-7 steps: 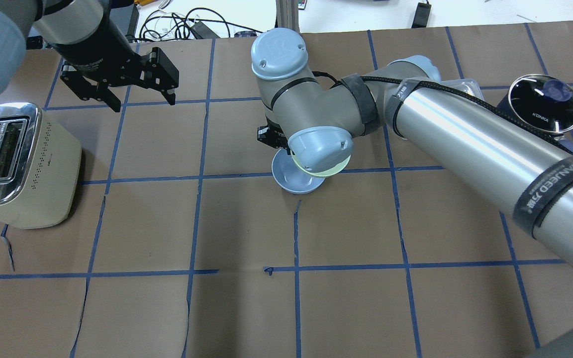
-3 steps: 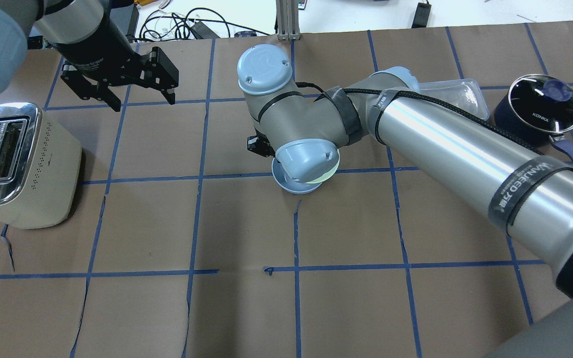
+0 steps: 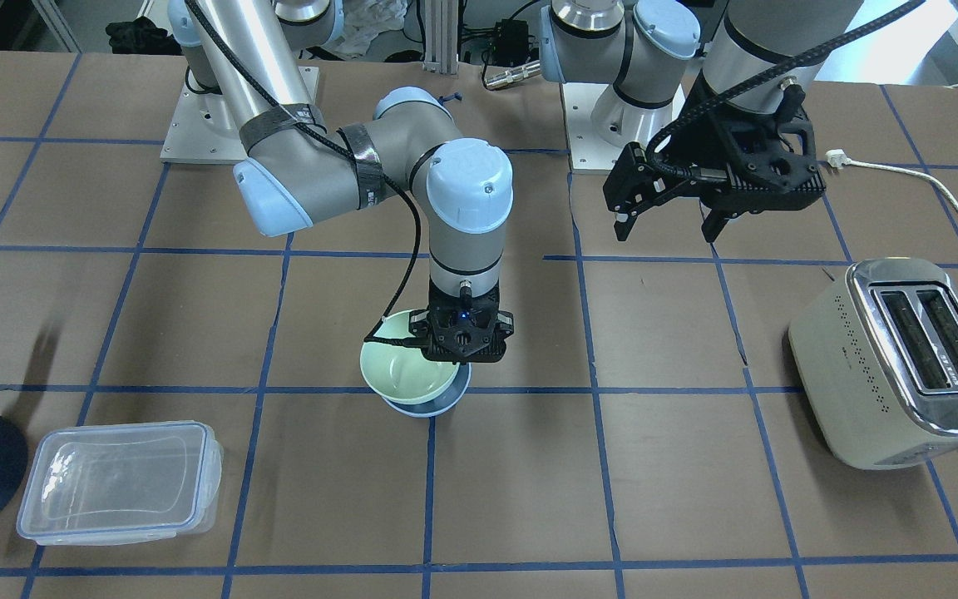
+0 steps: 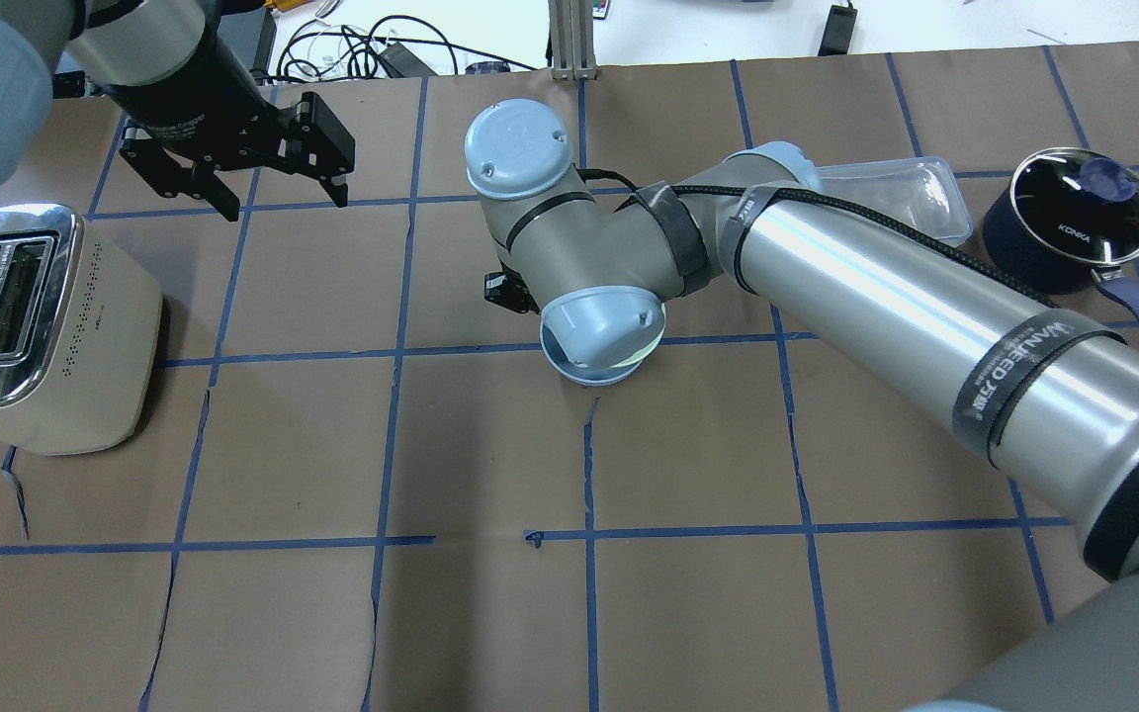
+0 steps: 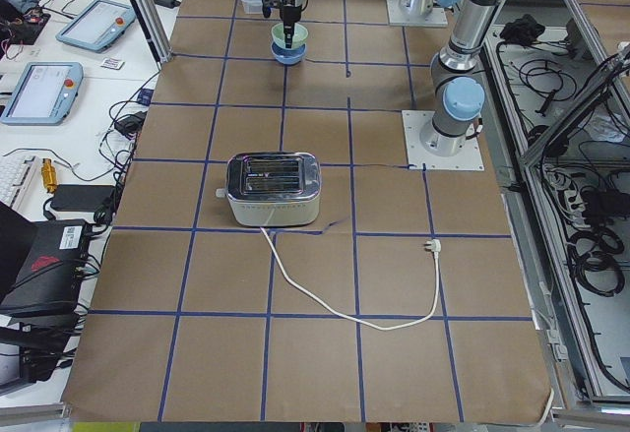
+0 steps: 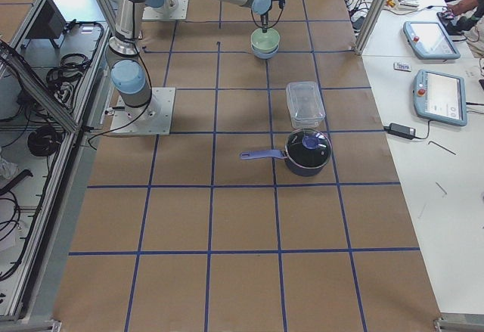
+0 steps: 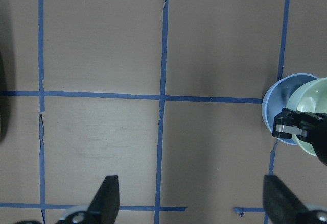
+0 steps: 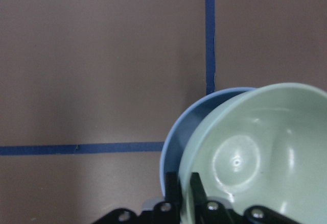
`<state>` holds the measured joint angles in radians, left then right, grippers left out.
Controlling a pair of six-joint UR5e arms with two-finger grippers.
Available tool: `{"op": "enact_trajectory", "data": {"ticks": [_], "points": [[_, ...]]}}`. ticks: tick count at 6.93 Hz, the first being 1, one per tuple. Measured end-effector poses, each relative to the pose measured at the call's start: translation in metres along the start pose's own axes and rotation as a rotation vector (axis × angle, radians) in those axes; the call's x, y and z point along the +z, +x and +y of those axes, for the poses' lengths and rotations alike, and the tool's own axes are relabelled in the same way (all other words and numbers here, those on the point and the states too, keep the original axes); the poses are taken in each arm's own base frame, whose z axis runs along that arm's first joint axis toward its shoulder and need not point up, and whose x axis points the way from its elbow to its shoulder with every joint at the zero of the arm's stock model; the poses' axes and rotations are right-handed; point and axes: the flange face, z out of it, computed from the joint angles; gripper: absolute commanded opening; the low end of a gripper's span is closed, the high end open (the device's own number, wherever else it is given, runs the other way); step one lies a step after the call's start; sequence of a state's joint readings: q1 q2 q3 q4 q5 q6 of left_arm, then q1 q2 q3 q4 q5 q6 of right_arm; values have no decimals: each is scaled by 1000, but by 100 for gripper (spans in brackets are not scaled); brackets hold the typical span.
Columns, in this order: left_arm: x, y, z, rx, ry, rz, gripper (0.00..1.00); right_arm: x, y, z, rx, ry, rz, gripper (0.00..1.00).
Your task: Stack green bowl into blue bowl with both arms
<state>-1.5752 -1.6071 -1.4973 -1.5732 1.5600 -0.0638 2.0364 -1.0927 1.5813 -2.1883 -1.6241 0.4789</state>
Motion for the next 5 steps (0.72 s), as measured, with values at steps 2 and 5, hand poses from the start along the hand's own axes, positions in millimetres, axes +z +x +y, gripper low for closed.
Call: {"op": "enact_trajectory", "data": {"ticks": [2,5], "points": [[2,0,-1,-1,-3,0,100,-7,0,-8,7,55,-29,100],[0,-2,0,-3,1,0,100,-43,57,-40,55,80,-25,100]]}}
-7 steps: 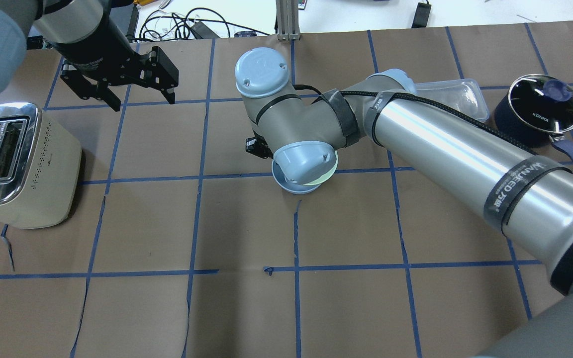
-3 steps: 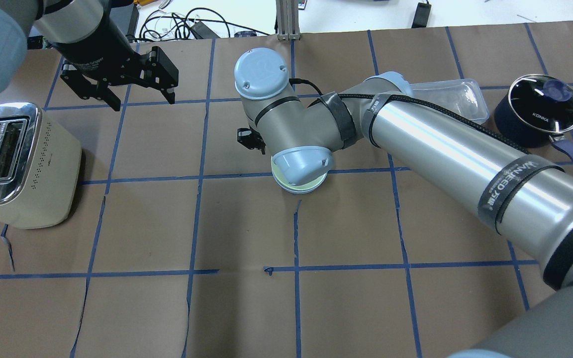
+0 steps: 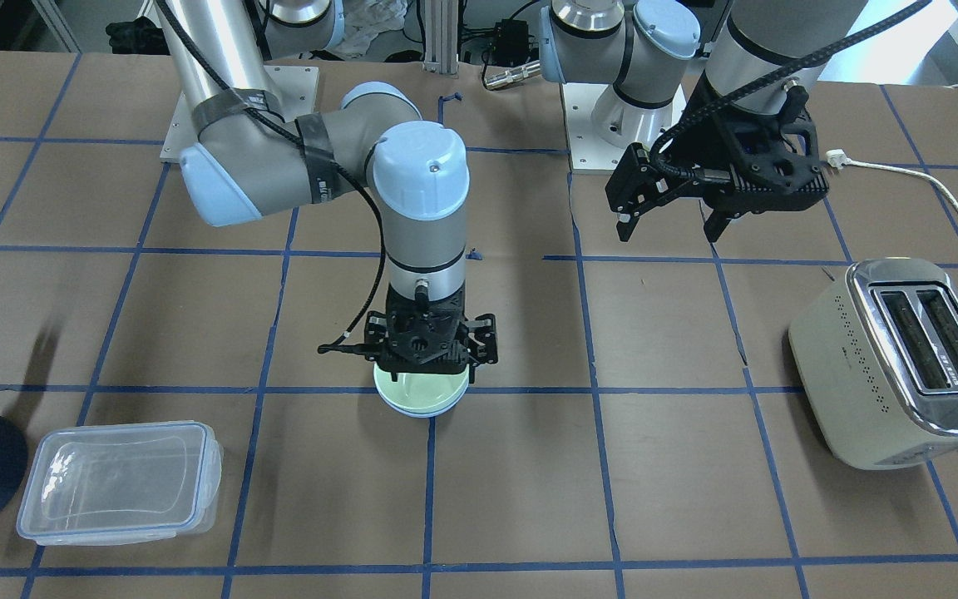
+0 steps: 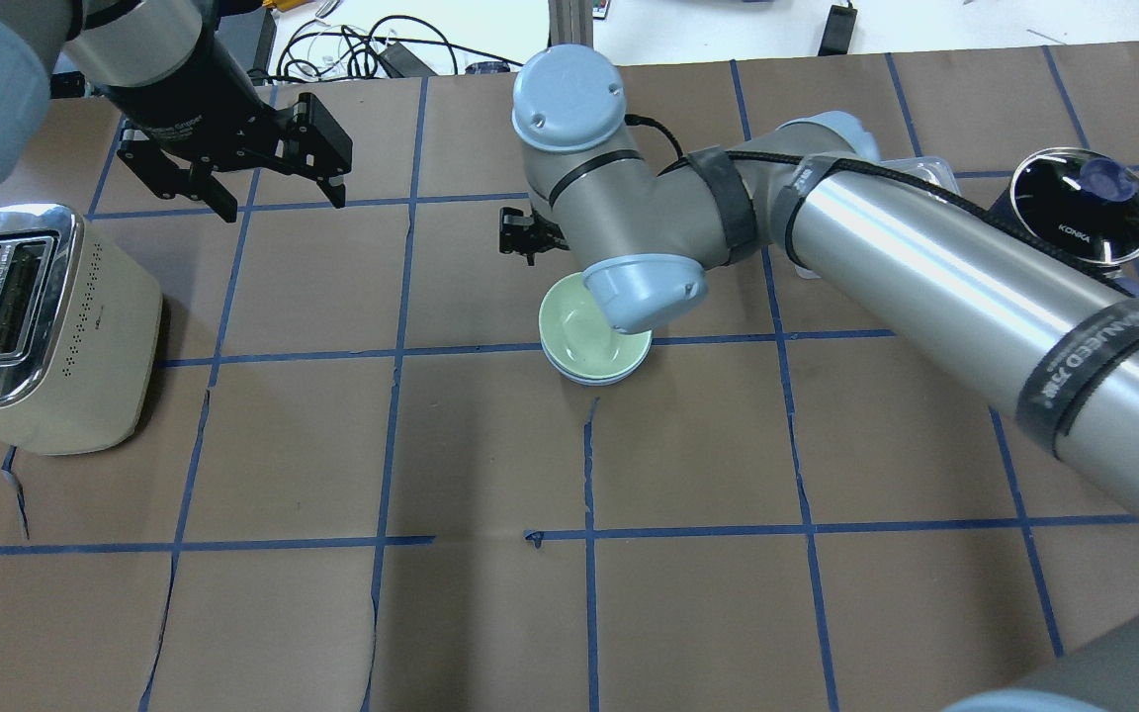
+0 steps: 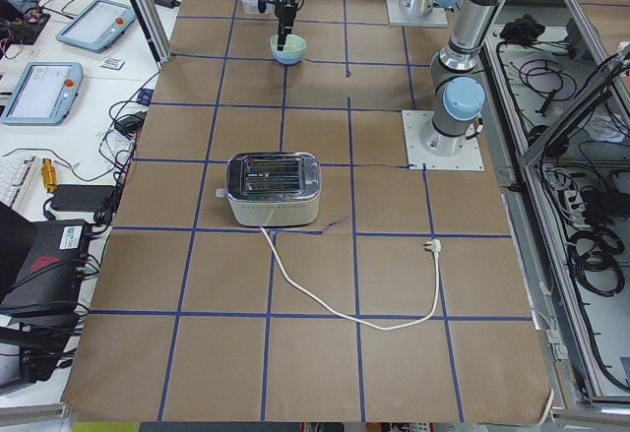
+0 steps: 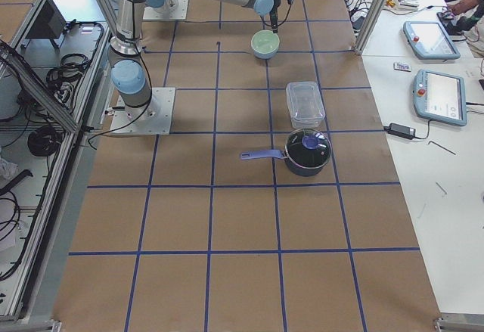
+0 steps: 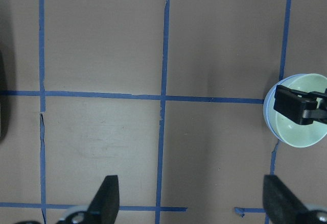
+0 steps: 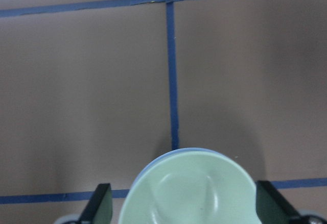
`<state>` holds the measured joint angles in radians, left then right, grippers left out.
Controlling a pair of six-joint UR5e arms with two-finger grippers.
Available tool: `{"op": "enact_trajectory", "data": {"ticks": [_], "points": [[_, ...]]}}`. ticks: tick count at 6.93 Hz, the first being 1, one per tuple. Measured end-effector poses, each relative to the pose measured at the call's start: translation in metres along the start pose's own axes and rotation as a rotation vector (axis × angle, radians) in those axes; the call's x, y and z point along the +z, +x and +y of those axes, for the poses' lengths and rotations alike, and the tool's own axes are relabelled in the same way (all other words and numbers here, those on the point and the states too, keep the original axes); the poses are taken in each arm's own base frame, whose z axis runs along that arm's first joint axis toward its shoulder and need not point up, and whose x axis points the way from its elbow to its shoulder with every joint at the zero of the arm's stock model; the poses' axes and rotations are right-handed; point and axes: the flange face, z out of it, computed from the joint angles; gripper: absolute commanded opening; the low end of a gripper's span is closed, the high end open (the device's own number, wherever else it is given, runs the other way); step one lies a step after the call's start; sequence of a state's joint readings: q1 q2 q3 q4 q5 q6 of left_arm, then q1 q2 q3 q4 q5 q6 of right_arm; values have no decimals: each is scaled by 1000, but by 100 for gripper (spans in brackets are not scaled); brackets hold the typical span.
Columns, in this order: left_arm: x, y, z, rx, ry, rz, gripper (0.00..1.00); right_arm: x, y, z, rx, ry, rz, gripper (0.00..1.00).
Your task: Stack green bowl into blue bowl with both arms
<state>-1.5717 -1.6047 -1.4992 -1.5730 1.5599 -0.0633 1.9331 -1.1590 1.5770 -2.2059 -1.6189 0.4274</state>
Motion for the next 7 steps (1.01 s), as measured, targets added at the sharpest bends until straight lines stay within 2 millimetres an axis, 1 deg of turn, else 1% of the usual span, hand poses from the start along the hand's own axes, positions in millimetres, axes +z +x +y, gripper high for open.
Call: {"op": "enact_trajectory", "data": {"ticks": [1,2,3,4,7], "points": [[-1,0,0,0,1,0,100,-22,35,-12,39,-33,1,100],[-1,0,1,-1,1,-1,100,-44,68,-17,85,-78,-5,100],[0,0,0,-2,0,-1,100,-63,95,-18,128,-106,0,100],[0,0,-1,-3,0,-1,100,-80,115,-16,141,-132,9,100],[0,-3,-1,-7,1,-1,100,-135,149,11,39,-213,27,100]]}}
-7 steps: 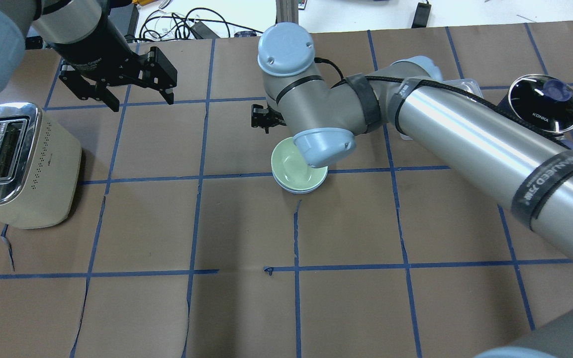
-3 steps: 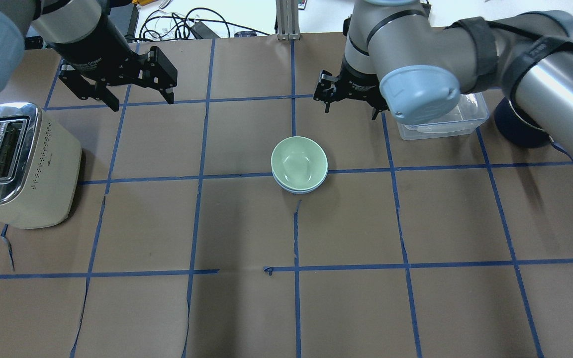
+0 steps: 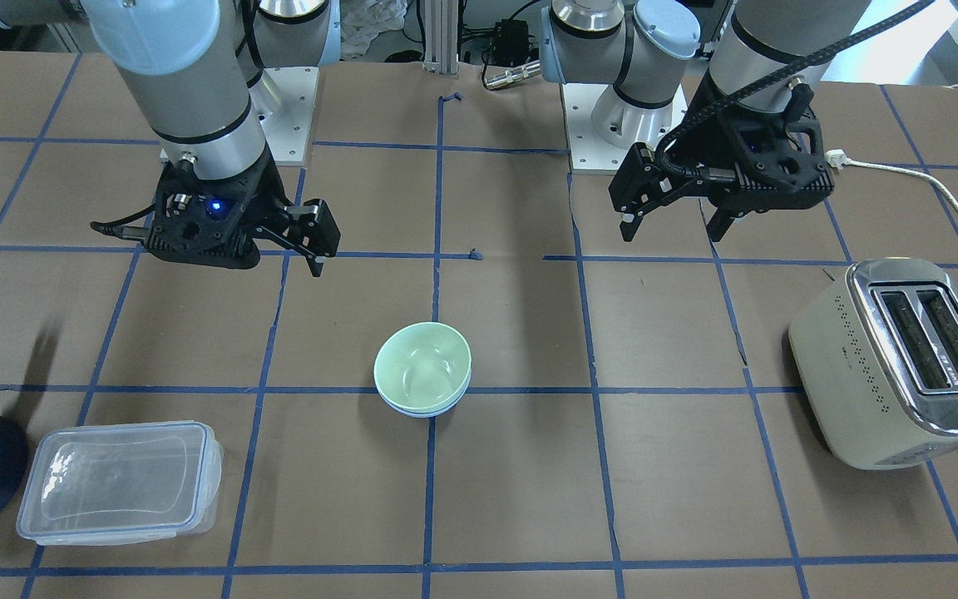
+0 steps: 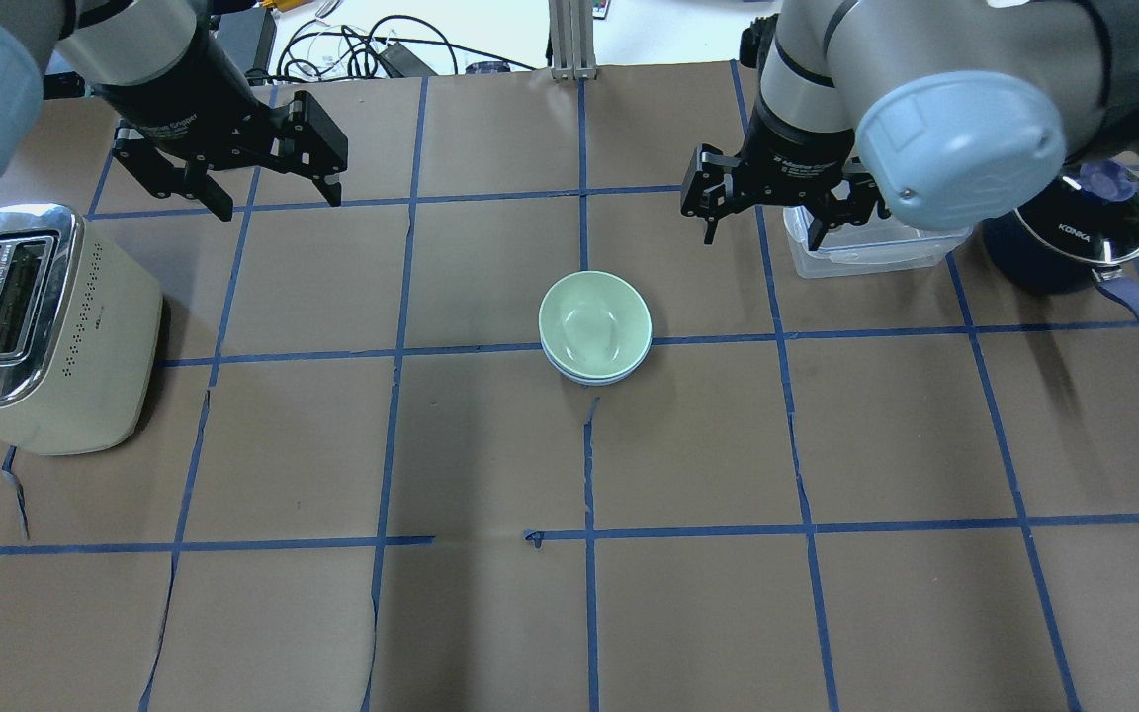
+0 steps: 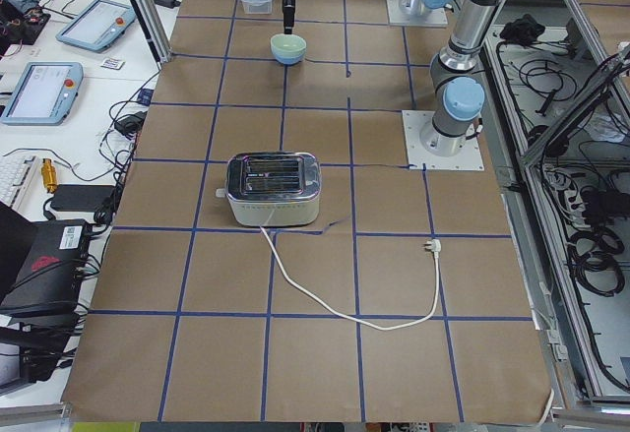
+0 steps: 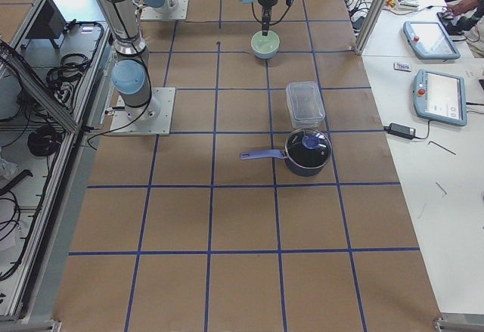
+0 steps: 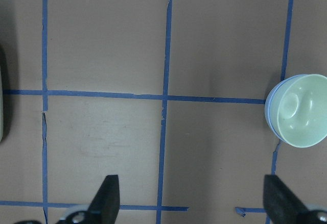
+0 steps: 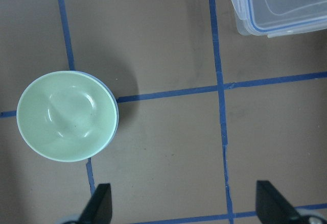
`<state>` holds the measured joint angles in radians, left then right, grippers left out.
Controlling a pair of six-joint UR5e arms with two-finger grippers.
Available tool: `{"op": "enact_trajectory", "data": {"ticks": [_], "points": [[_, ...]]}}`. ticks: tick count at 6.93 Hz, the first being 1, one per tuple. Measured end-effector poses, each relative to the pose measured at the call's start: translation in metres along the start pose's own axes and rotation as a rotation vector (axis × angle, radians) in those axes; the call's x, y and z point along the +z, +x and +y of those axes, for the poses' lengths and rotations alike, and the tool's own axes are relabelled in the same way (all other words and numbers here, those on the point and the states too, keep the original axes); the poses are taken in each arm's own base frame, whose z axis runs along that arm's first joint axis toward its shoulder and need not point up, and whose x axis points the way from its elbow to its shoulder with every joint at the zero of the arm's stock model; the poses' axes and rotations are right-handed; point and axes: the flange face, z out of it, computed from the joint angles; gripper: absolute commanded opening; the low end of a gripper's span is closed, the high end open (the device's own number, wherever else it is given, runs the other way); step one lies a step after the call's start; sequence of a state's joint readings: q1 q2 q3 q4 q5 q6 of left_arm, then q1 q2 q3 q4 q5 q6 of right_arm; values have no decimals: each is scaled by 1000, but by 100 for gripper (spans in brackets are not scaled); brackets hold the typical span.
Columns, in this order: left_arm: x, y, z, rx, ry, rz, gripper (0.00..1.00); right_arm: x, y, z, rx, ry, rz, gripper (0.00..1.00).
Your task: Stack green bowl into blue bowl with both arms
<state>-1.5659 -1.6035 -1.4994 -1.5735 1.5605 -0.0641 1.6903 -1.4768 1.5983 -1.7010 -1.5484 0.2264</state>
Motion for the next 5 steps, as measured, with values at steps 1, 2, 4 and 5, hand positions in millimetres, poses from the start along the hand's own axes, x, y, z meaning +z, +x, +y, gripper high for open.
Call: {"op": "enact_trajectory", "data": {"ticks": [1,2,4,5], "points": [[2,-1,0,-1,-4,0,100,-6,12,6,-8,-29,5,100],[4,-2,0,-3,-7,-1,100,-9,26,5,-19,-51,7,100],[4,-2,-2,-3,-7,-2,100,-15,42,2,-64,-46,7,100],[4,-1,-2,9,-11,-2,100,-21,46,3,-76,-37,9,100]]}}
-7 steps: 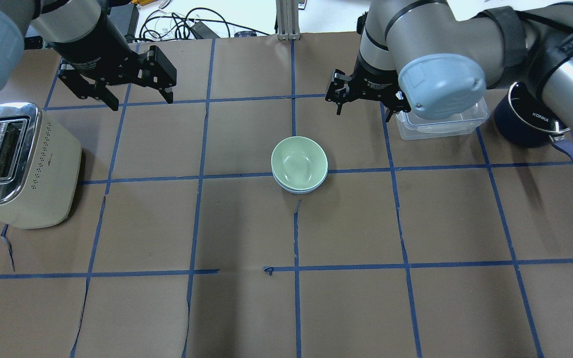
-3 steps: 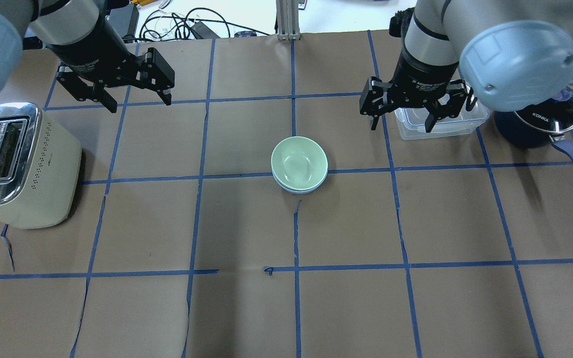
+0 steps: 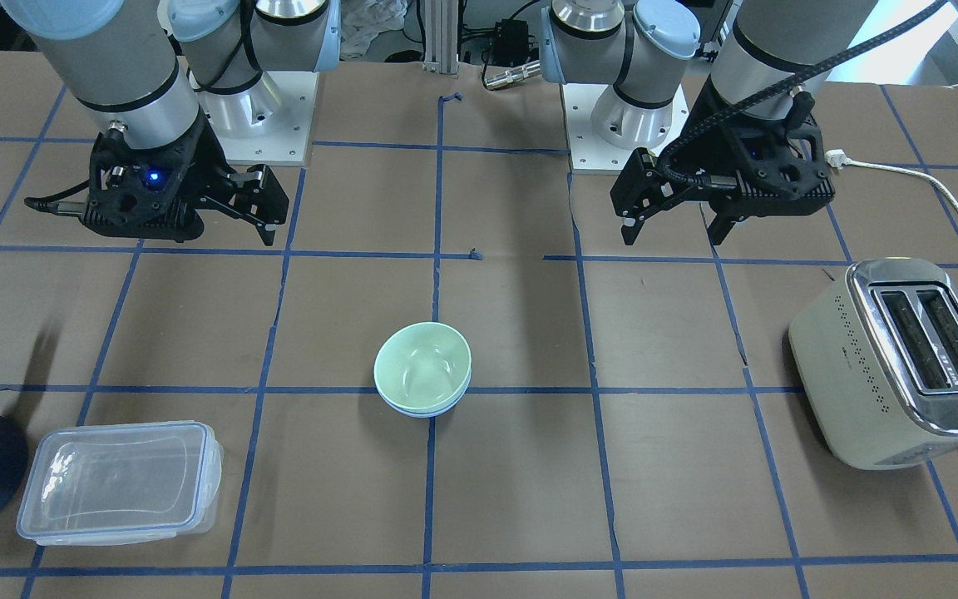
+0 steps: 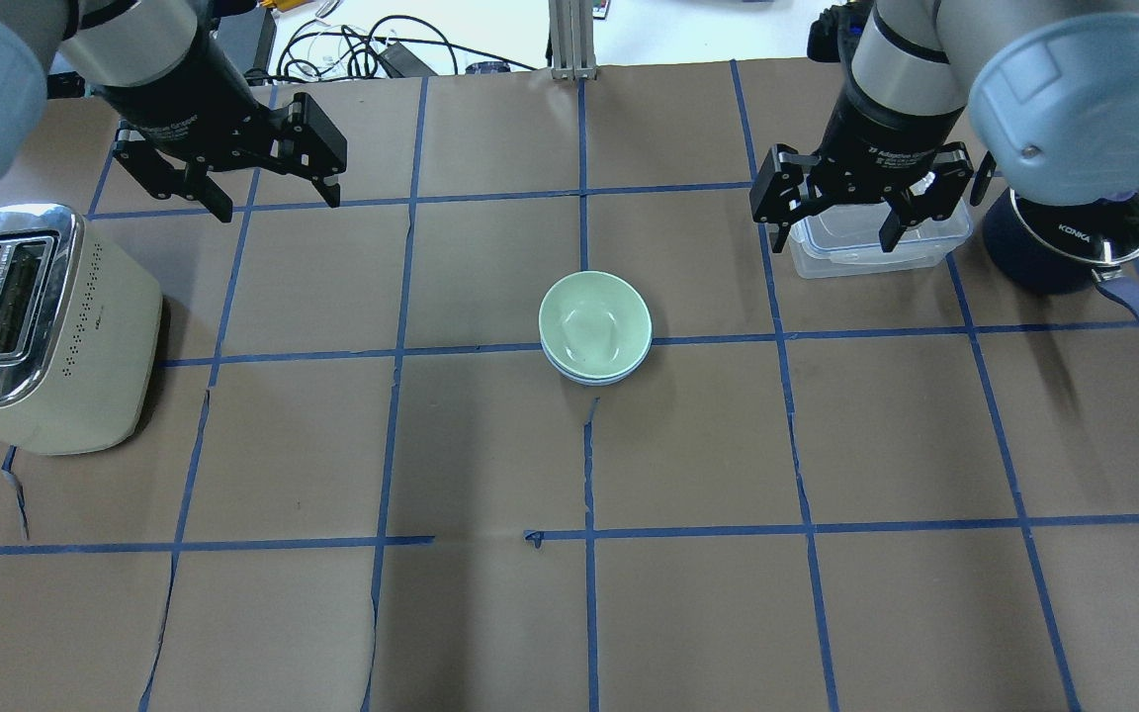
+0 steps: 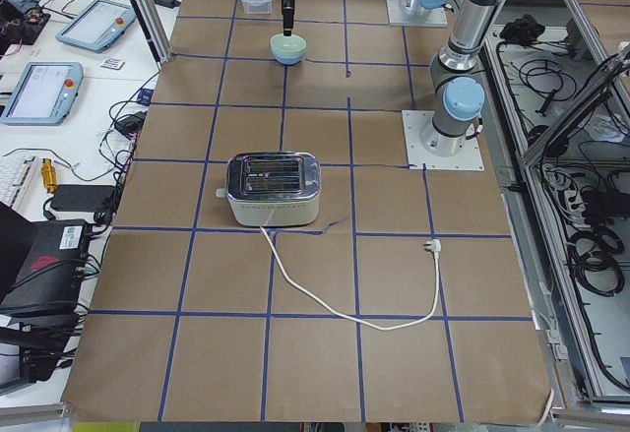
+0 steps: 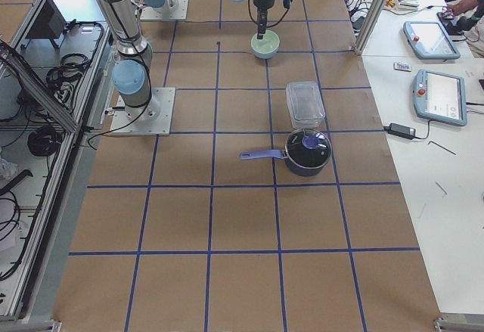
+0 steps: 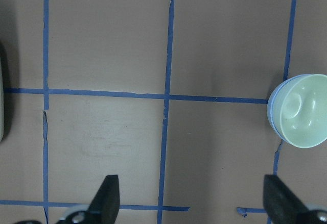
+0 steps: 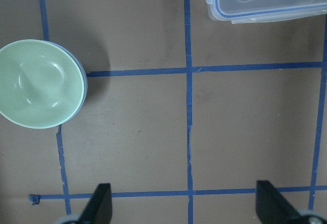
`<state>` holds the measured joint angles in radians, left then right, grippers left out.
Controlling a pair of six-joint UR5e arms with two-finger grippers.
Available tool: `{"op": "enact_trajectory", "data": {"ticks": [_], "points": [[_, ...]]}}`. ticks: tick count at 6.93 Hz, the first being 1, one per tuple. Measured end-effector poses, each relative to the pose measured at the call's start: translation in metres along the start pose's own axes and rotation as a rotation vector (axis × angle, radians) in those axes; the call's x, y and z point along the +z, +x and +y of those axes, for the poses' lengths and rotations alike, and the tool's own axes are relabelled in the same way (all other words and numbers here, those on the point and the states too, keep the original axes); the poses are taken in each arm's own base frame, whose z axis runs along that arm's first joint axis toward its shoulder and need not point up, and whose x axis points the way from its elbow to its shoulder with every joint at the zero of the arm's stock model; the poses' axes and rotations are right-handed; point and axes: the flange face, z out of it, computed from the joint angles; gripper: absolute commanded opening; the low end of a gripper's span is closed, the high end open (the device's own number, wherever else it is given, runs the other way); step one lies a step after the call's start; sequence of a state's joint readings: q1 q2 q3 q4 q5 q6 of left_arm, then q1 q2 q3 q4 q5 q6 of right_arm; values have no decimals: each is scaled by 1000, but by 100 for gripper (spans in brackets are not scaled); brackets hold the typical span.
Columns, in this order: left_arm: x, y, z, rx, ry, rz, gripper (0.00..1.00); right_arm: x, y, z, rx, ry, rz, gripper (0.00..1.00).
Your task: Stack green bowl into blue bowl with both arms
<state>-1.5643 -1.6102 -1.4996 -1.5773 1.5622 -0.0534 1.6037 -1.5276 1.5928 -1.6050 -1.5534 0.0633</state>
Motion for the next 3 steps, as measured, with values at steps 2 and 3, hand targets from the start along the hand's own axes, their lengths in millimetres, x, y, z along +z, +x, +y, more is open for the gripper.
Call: {"op": "enact_trajectory", "data": {"ticks": [2,3], "points": [[2,4,1,38,-11,-1,100,-8,11,3,8,14,25,100],[1,5,2,43,-10,-2,100,-12,16,4,13,22,44,100]]}}
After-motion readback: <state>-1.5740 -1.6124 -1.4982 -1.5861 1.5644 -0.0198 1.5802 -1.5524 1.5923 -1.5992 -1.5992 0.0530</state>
